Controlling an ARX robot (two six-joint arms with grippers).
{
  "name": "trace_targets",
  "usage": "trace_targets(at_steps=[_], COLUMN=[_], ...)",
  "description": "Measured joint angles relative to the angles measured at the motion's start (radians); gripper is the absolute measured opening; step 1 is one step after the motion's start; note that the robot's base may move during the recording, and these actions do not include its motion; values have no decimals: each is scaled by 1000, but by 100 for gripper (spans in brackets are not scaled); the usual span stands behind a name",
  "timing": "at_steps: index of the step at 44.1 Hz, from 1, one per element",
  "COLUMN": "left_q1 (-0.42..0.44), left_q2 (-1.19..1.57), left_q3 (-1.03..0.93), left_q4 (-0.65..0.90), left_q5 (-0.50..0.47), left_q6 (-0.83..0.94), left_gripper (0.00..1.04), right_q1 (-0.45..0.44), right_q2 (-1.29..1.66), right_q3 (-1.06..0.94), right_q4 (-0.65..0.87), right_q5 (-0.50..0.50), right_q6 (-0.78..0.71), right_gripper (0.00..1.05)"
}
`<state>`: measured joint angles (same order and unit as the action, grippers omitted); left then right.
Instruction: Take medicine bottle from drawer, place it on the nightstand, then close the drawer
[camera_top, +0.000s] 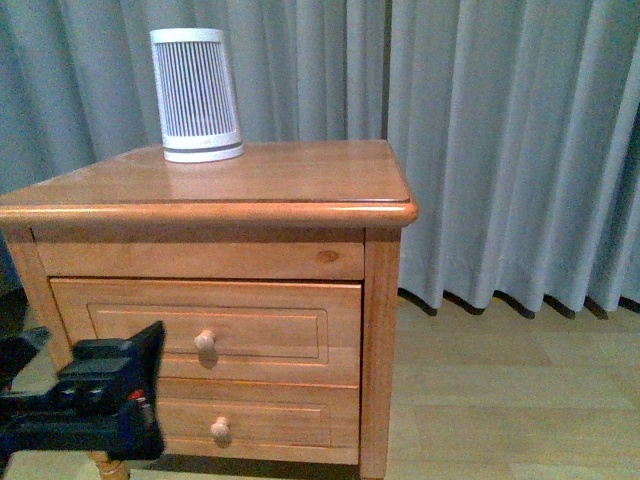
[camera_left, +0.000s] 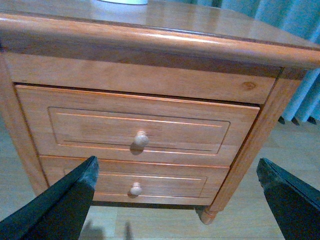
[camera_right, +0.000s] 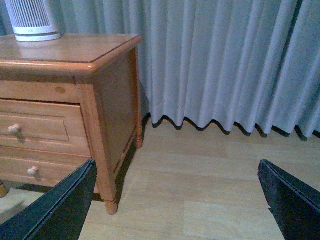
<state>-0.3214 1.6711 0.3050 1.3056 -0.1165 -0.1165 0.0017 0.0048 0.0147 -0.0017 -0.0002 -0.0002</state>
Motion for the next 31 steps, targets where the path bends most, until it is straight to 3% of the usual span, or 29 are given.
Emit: trace_targets(at_steps=[15,31], left_q1=[-41,32], left_q2=[322,545], left_q3=[211,491], left_q4=[78,-34], left_q5=[-1,61], left_q6=[45,85], left_gripper=[98,98], right_q1=[0,0], right_q2=[0,0], right_q3=[0,0], right_q4=[0,0], right_q5=[0,0], right_q6=[0,0], right_gripper=[98,98])
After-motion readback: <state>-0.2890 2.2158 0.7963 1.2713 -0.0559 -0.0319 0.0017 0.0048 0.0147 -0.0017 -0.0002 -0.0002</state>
